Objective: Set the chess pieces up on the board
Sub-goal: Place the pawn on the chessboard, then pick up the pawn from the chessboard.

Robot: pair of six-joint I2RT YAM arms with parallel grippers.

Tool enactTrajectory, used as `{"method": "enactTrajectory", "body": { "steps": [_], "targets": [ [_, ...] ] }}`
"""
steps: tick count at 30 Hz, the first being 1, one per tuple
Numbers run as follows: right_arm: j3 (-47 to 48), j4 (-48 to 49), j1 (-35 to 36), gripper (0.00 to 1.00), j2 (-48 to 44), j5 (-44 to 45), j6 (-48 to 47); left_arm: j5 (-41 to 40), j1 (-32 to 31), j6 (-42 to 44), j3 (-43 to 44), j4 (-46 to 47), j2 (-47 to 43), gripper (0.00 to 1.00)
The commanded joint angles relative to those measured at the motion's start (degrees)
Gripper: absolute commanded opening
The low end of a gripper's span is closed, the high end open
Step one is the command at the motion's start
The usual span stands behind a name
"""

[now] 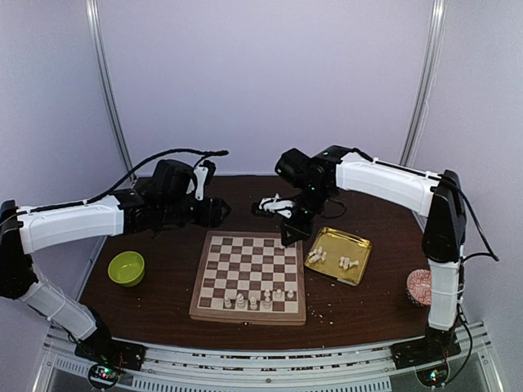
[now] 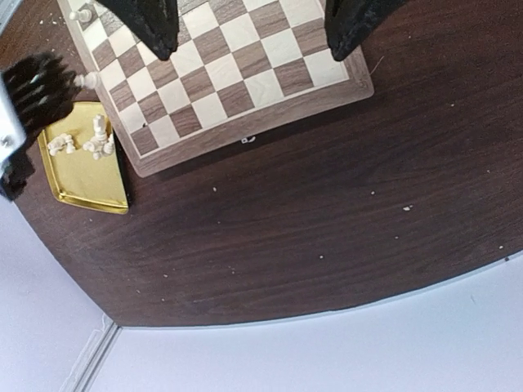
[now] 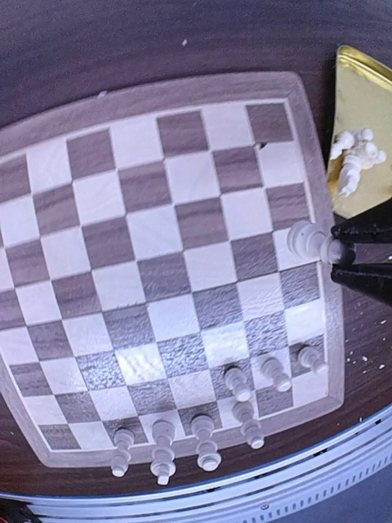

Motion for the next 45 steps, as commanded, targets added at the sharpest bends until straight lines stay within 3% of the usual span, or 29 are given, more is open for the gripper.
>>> {"method": "enactTrajectory", "body": {
  "steps": [1,11,17,22,29,36,40,45],
  "targets": [
    [4.8,-5.8,3.8,0.02,7.0,3.9,-0.4,-4.6,-0.2,-0.5,-1.9,0.6,-3.8,0.63],
    [3.8,-4.9,7.5,0.02,10.4,6.6,0.3,-4.9,-0.1,0.2,-2.2,0.4,-4.0,0.63],
    [3.5,-5.0,7.9,0.12,10.0,7.2,0.1,-3.1,-0.1,-0.1,-1.1,0.6,-2.3,0.63],
    [0.7,-4.6,6.6,0.17,4.2,6.8,-0.9,-0.5,-0.1,1.9,2.0,-2.3,0.4,0.63],
    [-12.1,0.7,-3.6,0.18,-13.5,-0.7,-0.7,8.2,-0.9,9.8,9.3,-8.2,6.7,0.6],
    [-33.5,17.0,-12.6,0.19,-32.6,-3.2,-1.3,13.4,-7.1,23.9,22.3,-19.9,17.8,0.51],
    [-39.8,24.0,-16.7,0.19,-36.9,-2.0,-1.8,11.5,-9.8,27.2,31.1,-28.6,25.3,0.48],
    [-43.3,29.6,-22.1,0.2,-36.4,-4.9,-0.5,11.9,-11.4,27.9,32.5,-30.0,28.4,0.5]
  ]
}}
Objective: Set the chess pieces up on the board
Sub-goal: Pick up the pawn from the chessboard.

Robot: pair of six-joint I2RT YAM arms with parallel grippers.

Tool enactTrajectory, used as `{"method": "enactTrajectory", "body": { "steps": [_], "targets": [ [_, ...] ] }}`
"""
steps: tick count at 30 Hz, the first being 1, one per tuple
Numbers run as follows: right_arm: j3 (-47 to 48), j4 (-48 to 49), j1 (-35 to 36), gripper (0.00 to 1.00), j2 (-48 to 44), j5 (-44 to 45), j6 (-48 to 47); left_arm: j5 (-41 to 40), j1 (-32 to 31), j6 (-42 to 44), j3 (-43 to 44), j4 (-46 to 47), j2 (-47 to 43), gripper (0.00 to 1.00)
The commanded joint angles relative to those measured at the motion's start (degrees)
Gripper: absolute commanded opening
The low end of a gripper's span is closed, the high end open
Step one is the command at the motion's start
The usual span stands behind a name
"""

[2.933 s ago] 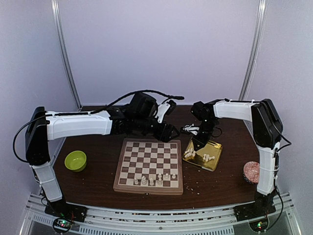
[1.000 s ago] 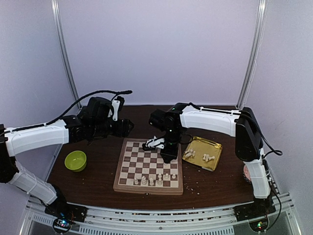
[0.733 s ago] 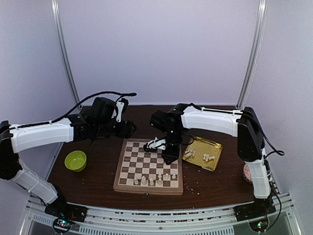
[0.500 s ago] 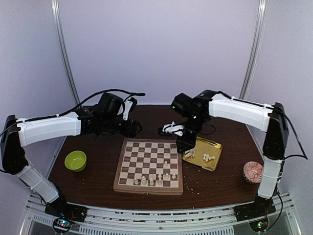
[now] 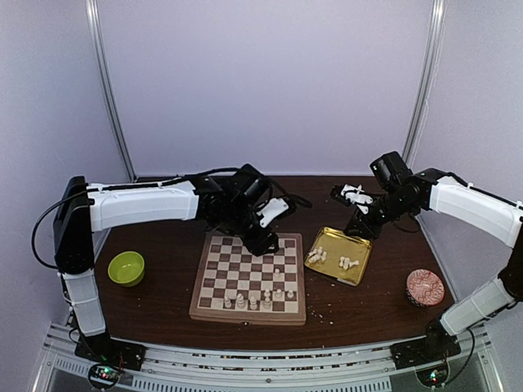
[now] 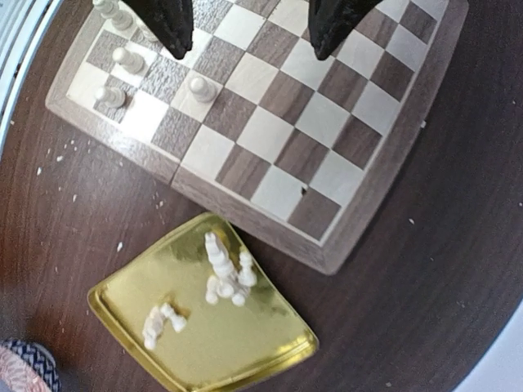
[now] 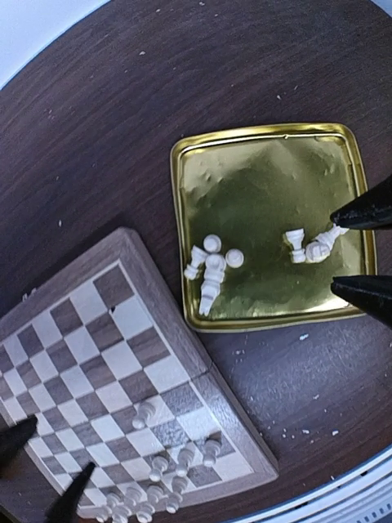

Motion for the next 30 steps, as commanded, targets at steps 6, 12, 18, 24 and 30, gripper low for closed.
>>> {"method": "enactTrajectory", "body": {
  "steps": [6,12,18,24,30],
  "targets": [
    [0.6,6.5,-3.8,0.21,2.8,-0.8,1.0,1.9,-2.3,4.9,5.9,-8.0,5.6,0.49],
    [0.8,6.2,-3.8,0.21,3.0,-0.5,0.7,1.7,-3.0,5.1,8.4,-9.5,9.1,0.45],
    [0.9,6.2,-3.8,0.21,3.7,1.2,0.5,2.6,-3.4,5.2,11.7,-11.0,13.1,0.43],
    [1.4,5.3,-3.7,0.21,4.6,1.4,0.4,0.4,-3.5,4.4,13.7,-11.0,15.5,0.38],
    [1.7,5.0,-3.7,0.21,5.0,1.5,0.1,0.5,-3.5,4.5,14.1,-11.7,16.5,0.3]
  ]
}}
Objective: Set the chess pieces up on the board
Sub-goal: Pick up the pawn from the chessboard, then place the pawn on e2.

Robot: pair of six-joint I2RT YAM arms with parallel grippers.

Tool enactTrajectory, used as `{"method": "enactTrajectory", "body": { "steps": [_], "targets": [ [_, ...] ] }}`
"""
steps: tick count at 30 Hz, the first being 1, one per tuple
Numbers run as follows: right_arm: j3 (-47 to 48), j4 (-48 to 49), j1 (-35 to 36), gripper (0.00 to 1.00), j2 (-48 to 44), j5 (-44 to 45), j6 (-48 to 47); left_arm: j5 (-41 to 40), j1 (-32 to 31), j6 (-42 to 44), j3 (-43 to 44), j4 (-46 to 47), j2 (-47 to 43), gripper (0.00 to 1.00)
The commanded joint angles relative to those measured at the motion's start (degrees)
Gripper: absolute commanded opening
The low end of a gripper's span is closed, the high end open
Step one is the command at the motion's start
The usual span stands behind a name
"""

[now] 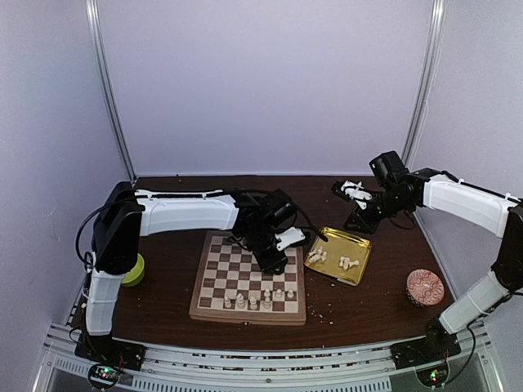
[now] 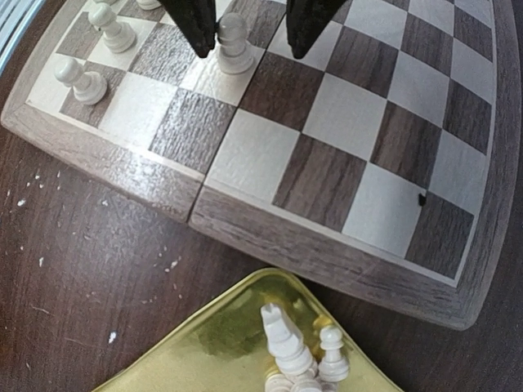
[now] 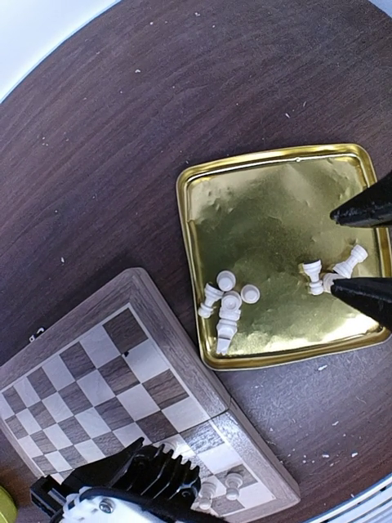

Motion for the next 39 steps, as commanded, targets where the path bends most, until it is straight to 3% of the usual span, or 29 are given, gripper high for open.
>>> {"method": "enactTrajectory", "body": {
  "steps": [1,13,26,31,39],
  "targets": [
    [1.6,-0.3,0.0,0.21,0.7,0.9,-0.5,-0.4,-0.3,0.2,2.0,-0.8,1.0,0.28],
    [2.2,-1.2,0.0,0.21,2.0,0.9,-0.8,-0.3,-0.2,0.7,0.3,-3.3,-2.1,0.06],
    [2.8,-1.6,0.1,0.21,3.5,0.0,-0.8,-2.5,2.2,0.4,-20.7,-2.5,-21.2,0.04],
    [3.1,-1.8,0.2,0.21,4.4,-0.4,-0.7,-0.4,2.3,-0.4,-25.7,-0.3,-23.0,0.04],
    [3.2,-2.0,0.3,0.21,4.9,-0.2,-0.7,3.6,2.3,-0.5,-24.4,3.3,-20.7,0.05]
  ]
}}
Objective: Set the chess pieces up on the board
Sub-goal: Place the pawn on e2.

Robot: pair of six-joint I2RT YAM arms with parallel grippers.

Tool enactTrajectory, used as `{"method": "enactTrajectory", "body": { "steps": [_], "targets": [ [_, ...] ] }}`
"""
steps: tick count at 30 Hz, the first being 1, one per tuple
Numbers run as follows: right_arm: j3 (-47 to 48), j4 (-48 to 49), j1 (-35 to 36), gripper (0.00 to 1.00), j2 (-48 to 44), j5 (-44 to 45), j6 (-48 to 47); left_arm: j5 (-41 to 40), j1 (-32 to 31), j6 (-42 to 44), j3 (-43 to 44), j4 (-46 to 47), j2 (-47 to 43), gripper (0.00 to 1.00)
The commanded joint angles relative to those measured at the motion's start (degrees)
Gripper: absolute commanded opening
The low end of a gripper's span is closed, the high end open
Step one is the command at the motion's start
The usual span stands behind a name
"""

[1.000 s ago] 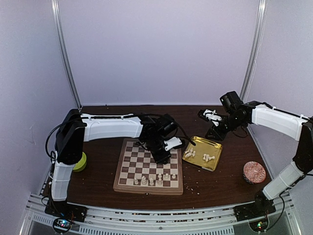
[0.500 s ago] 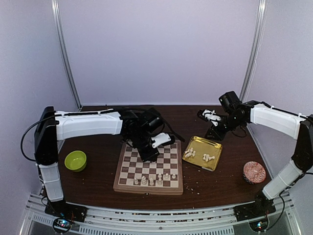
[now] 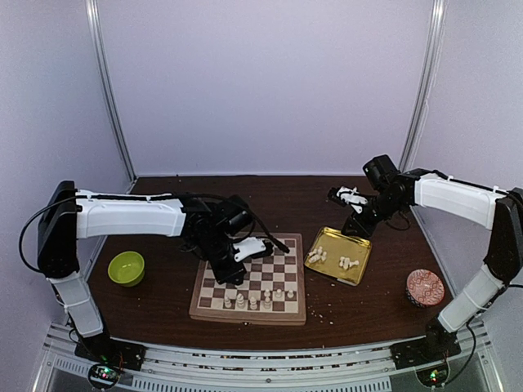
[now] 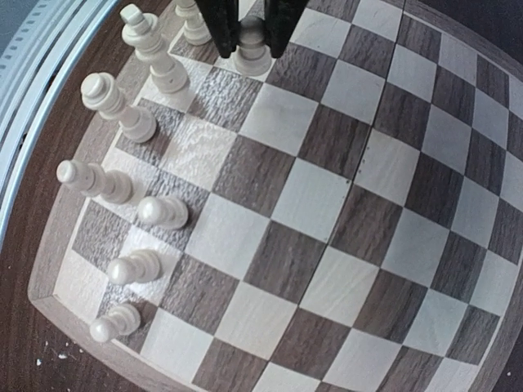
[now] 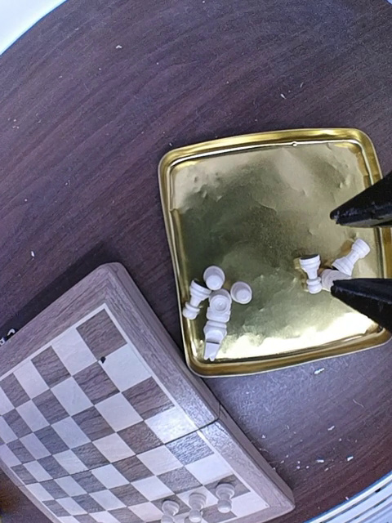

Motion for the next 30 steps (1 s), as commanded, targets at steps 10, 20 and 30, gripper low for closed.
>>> {"method": "enactTrajectory", "body": {
  "steps": [10,20,30],
  "targets": [
    [1.9,-0.7,0.2,0.21,0.9,0.0,-0.6,7.7,0.0,2.1,4.3,4.1,4.8,0.06],
    [2.2,-0.9,0.3,0.21,1.6,0.0,-0.7,10.6,-0.1,2.9,5.5,3.8,6.8,0.07],
    [2.3,-1.2,0.2,0.21,1.8,0.1,-0.8,10.7,-0.8,3.2,6.9,3.5,8.6,0.08]
  ]
}}
